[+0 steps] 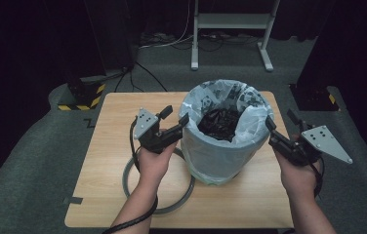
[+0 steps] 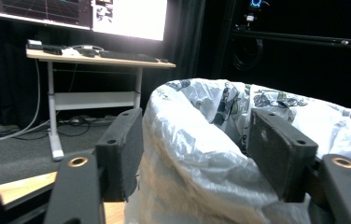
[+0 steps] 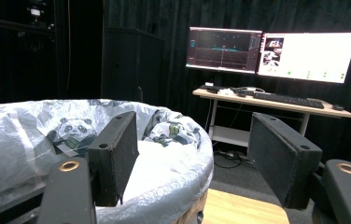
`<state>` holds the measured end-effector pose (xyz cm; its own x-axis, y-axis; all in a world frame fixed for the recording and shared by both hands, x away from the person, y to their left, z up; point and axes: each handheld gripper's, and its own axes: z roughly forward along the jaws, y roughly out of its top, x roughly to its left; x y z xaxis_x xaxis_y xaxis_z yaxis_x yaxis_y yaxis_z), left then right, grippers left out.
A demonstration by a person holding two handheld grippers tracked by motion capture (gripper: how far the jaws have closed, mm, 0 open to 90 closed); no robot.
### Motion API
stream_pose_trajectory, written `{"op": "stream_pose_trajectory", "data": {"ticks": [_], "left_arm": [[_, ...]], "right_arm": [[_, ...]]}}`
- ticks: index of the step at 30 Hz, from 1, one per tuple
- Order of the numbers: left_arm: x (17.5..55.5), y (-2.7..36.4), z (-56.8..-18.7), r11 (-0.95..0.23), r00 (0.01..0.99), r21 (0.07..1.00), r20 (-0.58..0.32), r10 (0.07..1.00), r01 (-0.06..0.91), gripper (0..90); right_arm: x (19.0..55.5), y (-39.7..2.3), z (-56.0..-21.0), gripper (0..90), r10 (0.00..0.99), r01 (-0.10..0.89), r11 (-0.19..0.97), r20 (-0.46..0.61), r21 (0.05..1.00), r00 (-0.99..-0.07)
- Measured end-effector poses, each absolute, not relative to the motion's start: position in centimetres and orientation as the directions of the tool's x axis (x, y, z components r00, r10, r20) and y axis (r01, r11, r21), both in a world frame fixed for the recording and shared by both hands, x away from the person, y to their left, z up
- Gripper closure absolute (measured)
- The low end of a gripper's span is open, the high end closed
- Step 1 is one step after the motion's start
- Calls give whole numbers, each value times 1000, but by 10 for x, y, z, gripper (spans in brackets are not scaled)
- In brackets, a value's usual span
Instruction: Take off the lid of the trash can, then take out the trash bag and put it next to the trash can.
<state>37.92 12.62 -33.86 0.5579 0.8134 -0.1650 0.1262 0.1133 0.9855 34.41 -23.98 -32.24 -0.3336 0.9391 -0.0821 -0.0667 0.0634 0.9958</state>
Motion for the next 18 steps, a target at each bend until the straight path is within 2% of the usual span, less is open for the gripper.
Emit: {"op": "stream_pose_trajectory", "data": {"ticks": [2, 4, 7, 18], "left_arm": [[382, 124, -336, 133, 581, 981, -192, 791, 142, 438], [383, 121, -334, 134, 588, 979, -198, 785, 151, 461], [384, 119, -335, 110, 567, 984, -173, 805, 143, 479], [386, 122, -338, 136, 577, 972, -224, 785, 192, 548]], "right_arm": [[344, -239, -323, 333, 940, -62, 76, -92, 995, -328], [344, -238, -324, 333, 942, -54, 76, -89, 996, -323], [346, -238, -324, 334, 946, -37, 76, -84, 996, -313], [348, -232, -321, 367, 952, -9, 86, -85, 996, -295]]}}
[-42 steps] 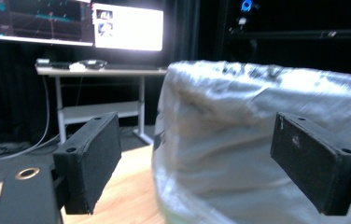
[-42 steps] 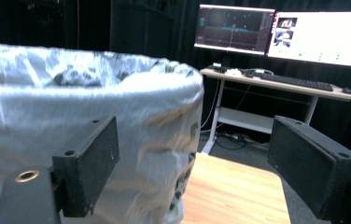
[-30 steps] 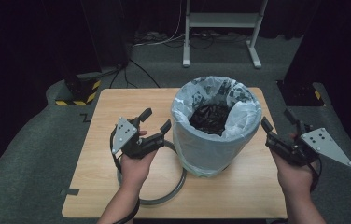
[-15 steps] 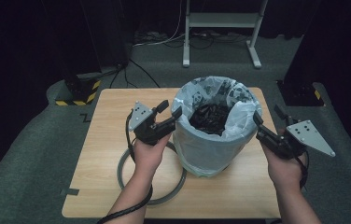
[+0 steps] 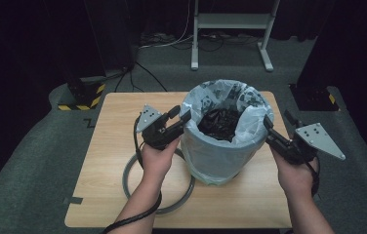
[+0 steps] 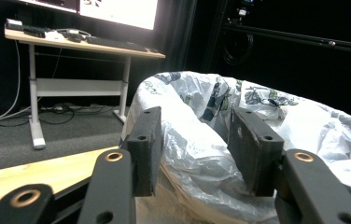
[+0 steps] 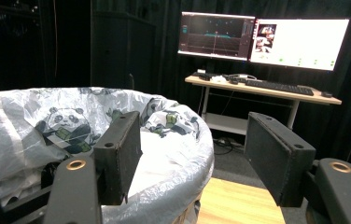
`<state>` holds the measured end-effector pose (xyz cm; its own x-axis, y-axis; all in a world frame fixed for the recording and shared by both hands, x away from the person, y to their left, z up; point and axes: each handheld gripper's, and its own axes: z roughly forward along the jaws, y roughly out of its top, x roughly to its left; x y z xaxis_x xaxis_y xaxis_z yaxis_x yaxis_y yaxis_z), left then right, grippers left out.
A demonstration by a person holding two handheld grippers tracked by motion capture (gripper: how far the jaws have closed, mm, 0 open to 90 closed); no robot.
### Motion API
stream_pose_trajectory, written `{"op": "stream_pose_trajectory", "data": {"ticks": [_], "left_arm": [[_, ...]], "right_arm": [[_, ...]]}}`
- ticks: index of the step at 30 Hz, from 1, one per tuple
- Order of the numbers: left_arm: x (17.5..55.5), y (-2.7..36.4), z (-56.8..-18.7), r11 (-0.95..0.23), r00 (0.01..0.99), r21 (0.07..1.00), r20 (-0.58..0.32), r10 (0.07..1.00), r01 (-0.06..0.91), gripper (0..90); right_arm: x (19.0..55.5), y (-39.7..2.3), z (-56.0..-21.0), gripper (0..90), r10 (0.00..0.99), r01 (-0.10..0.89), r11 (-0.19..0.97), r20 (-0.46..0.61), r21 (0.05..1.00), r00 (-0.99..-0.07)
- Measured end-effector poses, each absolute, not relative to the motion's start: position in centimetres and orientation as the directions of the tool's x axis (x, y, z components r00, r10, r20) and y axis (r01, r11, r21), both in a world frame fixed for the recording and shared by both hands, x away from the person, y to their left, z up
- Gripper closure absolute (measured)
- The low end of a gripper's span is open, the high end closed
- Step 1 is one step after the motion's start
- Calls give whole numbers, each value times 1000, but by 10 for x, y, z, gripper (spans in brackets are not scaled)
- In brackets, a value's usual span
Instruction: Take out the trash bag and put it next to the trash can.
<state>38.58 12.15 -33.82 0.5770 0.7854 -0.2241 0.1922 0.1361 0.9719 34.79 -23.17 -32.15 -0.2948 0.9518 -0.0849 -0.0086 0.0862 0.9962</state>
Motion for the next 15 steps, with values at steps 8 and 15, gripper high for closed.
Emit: {"op": "stream_pose_trajectory", "data": {"ticks": [8, 15], "left_arm": [[380, 119, -336, 91, 533, 986, -152, 832, 139, 697], [376, 116, -335, 42, 535, 995, -83, 841, 88, 887]], "right_arm": [[355, -228, -318, 430, 955, 48, 86, -69, 995, -288], [361, -223, -317, 498, 959, 107, 94, -61, 990, -277]]}}
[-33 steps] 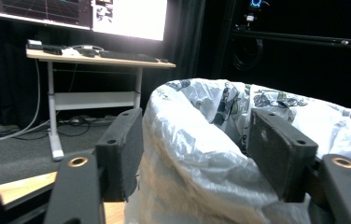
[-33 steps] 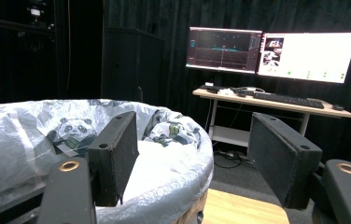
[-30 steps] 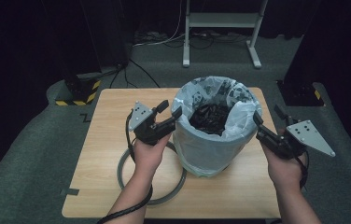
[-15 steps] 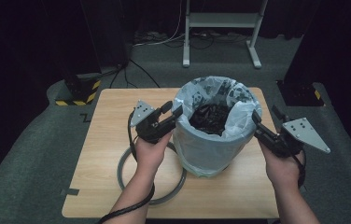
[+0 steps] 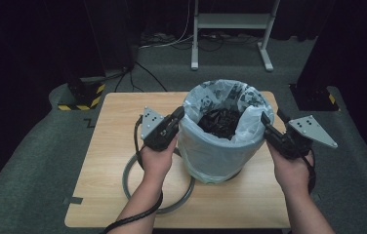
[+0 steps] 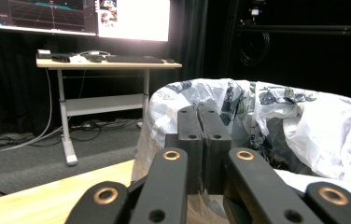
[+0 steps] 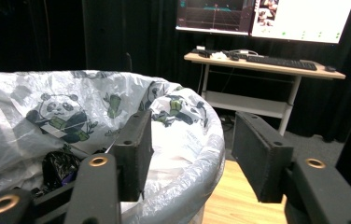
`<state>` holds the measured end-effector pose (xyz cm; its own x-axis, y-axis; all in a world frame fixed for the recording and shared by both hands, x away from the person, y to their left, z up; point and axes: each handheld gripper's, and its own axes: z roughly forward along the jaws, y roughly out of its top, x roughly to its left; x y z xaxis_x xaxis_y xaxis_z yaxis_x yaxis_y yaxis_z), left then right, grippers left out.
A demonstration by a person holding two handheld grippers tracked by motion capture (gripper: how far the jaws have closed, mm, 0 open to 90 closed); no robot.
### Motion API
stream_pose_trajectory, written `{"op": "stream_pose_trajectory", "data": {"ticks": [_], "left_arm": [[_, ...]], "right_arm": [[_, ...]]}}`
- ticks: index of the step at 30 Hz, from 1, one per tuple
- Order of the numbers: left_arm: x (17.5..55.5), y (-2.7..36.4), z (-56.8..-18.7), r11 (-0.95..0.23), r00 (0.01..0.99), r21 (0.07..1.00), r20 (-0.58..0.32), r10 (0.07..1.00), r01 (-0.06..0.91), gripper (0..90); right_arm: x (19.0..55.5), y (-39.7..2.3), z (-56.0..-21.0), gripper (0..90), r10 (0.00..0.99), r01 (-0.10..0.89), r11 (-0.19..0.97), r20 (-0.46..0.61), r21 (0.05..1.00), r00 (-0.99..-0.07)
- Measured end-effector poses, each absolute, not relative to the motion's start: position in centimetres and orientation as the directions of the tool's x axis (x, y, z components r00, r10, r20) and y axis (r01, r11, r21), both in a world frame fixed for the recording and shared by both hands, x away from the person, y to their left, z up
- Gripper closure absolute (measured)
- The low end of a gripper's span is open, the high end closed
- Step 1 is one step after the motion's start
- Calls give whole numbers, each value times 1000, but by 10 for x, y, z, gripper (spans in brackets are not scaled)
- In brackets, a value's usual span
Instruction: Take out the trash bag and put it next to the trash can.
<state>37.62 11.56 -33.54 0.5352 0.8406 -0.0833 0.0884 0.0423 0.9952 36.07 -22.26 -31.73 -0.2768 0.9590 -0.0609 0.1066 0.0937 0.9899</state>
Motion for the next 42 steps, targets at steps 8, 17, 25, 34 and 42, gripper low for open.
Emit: {"op": "stream_pose_trajectory", "data": {"ticks": [8, 17, 25, 34, 42], "left_arm": [[376, 114, -337, 56, 533, 995, -89, 841, 77, 894], [375, 115, -339, 89, 547, 994, -110, 830, 65, 895], [373, 113, -339, 86, 545, 996, -92, 833, 36, 897], [370, 111, -331, 90, 551, 996, -85, 830, 18, 898], [371, 112, -327, 105, 561, 994, -97, 822, 18, 898]], "right_arm": [[364, -224, -321, 562, 966, 143, 90, -52, 986, -253], [365, -220, -323, 655, 970, 132, 87, -54, 987, -238], [363, -218, -324, 866, 978, 95, 120, -101, 988, -181], [359, -218, -322, 900, 981, 26, 122, -117, 992, -154], [354, -219, -308, 900, 982, -27, 113, -116, 993, -151]]}}
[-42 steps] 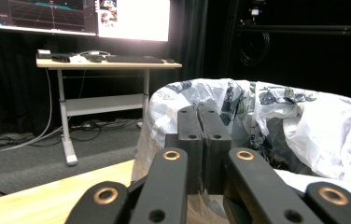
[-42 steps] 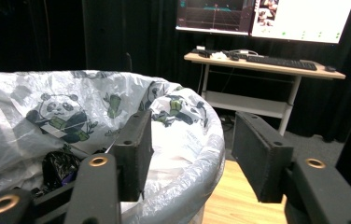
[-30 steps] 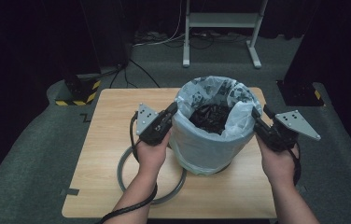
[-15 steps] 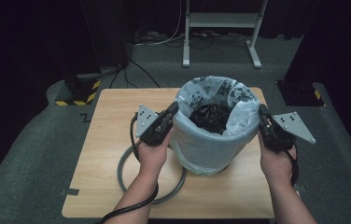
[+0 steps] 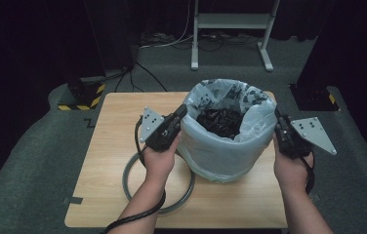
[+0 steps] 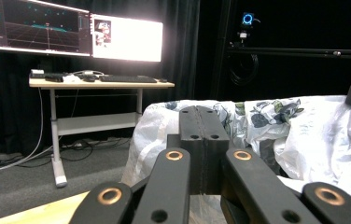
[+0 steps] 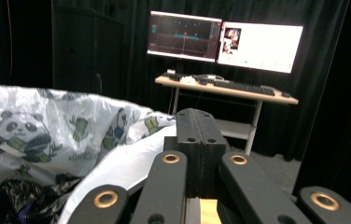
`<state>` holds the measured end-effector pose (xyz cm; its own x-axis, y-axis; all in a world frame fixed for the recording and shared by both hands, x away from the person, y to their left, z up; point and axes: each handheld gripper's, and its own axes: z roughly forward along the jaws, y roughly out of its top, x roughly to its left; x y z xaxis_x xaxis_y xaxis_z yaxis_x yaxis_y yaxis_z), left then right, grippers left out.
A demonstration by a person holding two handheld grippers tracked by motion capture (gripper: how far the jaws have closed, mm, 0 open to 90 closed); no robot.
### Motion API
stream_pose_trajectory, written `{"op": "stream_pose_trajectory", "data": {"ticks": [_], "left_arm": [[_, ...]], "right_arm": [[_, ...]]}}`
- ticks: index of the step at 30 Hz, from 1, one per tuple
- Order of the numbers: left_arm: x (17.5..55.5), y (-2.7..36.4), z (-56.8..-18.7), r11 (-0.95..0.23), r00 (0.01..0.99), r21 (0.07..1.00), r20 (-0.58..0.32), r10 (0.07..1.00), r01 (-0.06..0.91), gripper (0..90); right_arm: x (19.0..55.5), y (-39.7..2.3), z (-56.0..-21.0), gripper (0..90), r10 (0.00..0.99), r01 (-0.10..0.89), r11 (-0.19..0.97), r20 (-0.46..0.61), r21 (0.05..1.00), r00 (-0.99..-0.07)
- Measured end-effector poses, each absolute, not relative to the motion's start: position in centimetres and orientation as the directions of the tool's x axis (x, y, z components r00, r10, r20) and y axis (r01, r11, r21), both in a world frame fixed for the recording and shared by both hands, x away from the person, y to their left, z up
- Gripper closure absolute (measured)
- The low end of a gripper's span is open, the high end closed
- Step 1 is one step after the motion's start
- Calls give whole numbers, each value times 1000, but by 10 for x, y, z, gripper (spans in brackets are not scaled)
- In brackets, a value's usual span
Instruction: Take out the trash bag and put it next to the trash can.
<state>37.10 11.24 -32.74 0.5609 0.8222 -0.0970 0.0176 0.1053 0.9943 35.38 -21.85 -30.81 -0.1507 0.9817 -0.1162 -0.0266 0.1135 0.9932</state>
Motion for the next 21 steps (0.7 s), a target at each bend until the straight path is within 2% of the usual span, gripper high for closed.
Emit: {"op": "stream_pose_trajectory", "data": {"ticks": [14, 21], "left_arm": [[368, 113, -312, 94, 578, 995, -69, 813, -14, 899], [367, 118, -317, 74, 592, 997, -75, 802, 25, 897]], "right_arm": [[355, -213, -285, 900, 982, -80, 86, -98, 993, -159], [352, -200, -266, 900, 979, -124, 84, -105, 989, -174]]}}
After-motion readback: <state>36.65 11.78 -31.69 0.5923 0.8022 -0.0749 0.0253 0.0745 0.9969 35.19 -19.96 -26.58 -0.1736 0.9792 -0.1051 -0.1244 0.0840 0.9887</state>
